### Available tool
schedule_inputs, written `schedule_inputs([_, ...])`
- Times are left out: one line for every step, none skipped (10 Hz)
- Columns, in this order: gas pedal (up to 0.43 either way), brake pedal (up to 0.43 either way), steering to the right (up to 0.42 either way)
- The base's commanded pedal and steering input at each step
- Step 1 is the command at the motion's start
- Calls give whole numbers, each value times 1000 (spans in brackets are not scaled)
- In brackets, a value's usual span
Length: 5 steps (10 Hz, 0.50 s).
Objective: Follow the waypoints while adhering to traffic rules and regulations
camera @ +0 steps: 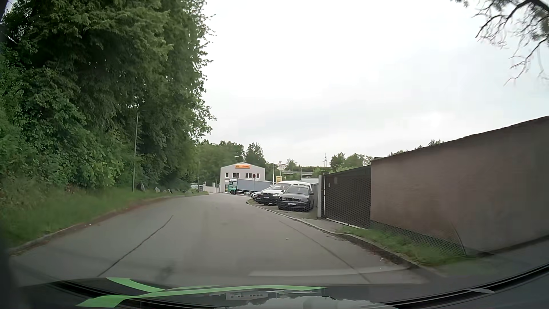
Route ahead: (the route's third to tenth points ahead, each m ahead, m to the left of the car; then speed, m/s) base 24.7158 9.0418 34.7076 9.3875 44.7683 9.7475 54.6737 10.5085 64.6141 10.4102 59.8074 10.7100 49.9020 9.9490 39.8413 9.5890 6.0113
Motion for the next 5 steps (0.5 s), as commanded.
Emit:
schedule_inputs([98, 0, -74])
schedule_inputs([98, 0, -75])
schedule_inputs([98, 0, -77])
schedule_inputs([98, 0, -78])
schedule_inputs([98, 0, -78])
